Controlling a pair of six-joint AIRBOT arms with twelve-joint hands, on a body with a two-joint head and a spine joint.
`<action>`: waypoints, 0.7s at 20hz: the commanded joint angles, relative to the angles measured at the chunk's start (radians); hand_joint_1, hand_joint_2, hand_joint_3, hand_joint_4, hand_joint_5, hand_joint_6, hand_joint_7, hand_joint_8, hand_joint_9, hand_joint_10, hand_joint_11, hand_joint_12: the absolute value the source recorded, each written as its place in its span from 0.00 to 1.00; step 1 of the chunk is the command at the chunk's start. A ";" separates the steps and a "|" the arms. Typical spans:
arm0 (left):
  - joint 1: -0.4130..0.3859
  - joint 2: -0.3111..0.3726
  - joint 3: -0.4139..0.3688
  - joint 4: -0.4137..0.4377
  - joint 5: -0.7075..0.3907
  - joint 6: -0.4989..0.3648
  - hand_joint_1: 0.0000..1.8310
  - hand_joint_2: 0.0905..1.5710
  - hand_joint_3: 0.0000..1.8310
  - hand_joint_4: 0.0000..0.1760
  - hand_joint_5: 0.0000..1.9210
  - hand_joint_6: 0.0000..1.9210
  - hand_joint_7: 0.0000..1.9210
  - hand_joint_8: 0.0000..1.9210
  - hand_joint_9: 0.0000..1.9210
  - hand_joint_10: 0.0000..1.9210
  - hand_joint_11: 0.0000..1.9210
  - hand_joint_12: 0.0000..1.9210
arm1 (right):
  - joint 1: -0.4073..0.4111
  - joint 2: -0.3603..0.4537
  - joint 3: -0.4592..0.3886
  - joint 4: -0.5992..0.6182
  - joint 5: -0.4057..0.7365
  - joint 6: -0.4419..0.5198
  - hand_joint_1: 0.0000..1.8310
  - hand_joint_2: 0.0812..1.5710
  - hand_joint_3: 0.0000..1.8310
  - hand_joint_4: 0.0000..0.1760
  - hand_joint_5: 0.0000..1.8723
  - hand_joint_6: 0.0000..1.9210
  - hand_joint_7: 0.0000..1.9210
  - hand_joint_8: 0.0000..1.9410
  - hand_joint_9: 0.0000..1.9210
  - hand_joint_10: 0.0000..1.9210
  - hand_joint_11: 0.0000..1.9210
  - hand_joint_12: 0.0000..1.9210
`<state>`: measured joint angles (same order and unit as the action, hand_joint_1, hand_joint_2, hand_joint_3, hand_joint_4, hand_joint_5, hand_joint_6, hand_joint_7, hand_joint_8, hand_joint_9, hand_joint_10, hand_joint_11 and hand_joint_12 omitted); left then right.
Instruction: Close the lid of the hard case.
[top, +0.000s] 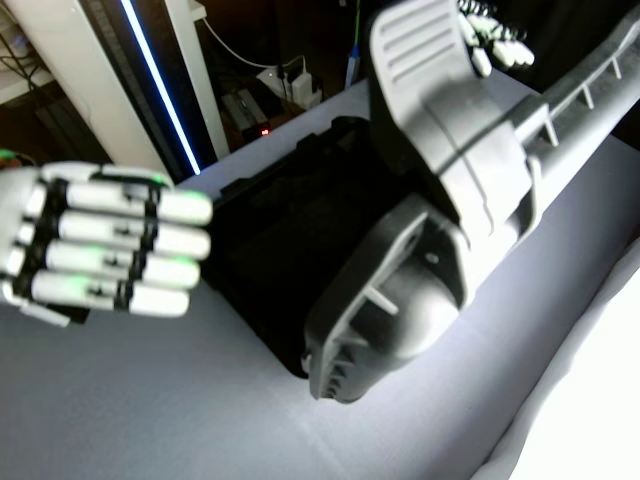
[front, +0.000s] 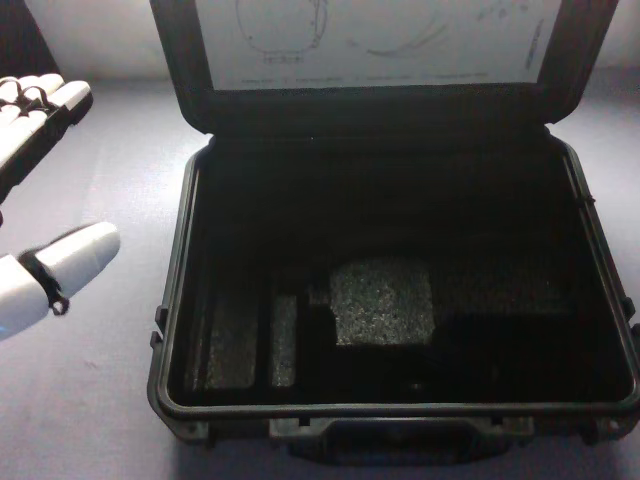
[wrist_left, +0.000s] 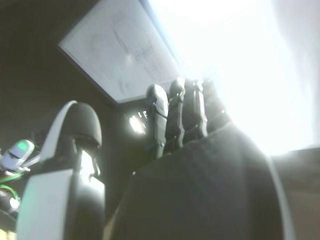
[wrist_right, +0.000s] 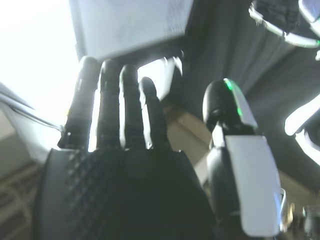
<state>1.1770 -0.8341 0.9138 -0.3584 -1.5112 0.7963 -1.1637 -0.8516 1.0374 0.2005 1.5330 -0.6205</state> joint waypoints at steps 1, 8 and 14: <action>-0.004 -0.005 0.009 -0.006 -0.094 0.004 0.00 0.79 0.01 0.00 0.03 0.01 0.00 0.00 0.00 0.00 0.00 0.00 | 0.002 0.007 0.008 0.012 0.072 0.005 0.00 0.84 0.00 0.00 0.08 0.00 0.07 0.00 0.05 0.00 0.03 0.05; -0.045 -0.016 0.077 -0.031 0.059 0.012 0.00 0.78 0.00 0.00 0.00 0.00 0.00 0.00 0.00 0.00 0.00 0.00 | 0.046 -0.006 0.075 0.006 -0.110 0.013 0.00 0.80 0.00 0.00 0.06 0.00 0.05 0.00 0.04 0.00 0.02 0.04; -0.214 -0.053 0.206 -0.023 0.270 0.025 0.00 0.75 0.00 0.00 0.00 0.00 0.00 0.00 0.00 0.00 0.00 0.00 | 0.181 -0.044 0.201 0.007 -0.313 0.008 0.00 0.78 0.00 0.00 0.01 0.00 0.00 0.00 0.00 0.00 0.00 0.00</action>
<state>0.9588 -0.8940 1.1252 -0.3771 -1.1355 0.8185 -0.9775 -0.9043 1.2415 0.1787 1.1042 -0.6163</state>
